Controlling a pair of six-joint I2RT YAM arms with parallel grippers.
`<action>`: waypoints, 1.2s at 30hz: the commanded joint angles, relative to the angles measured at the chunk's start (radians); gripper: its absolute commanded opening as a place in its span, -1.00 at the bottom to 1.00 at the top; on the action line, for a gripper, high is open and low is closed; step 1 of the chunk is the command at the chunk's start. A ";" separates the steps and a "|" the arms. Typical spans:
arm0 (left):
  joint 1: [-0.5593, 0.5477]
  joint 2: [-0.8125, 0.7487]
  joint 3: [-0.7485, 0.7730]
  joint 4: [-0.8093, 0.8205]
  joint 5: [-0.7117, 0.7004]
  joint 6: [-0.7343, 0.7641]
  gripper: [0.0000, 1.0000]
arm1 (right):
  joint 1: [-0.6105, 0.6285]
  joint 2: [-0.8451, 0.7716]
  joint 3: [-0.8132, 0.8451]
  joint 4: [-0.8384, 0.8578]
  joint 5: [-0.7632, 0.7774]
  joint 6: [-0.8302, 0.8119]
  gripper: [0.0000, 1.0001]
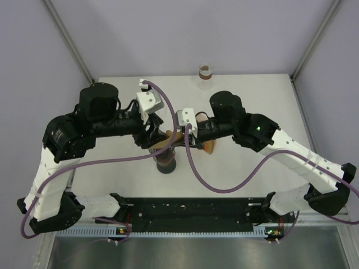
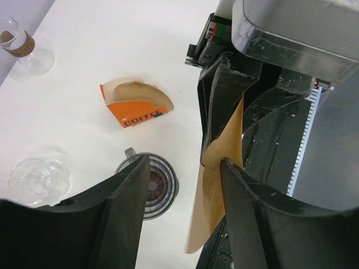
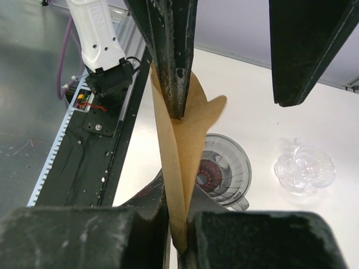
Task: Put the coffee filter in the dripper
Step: Adjust the coffee filter.
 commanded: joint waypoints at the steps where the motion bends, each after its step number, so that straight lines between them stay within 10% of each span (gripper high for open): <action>1: -0.003 -0.002 0.011 0.033 -0.036 0.012 0.30 | 0.010 0.003 0.052 0.021 0.007 0.005 -1.00; 5: -0.003 0.001 0.006 0.030 -0.059 0.013 0.98 | 0.009 0.002 0.050 0.021 0.007 0.003 -1.00; 9: -0.003 0.002 -0.002 0.018 -0.079 0.022 0.97 | 0.010 -0.001 0.049 0.021 0.006 0.005 -1.00; 16: -0.003 0.016 -0.029 -0.022 -0.004 0.071 0.22 | 0.009 -0.001 0.053 0.024 -0.010 0.006 -1.00; 36: -0.003 0.007 -0.043 -0.041 0.105 0.088 0.05 | -0.008 0.025 0.075 0.056 0.052 0.041 -1.00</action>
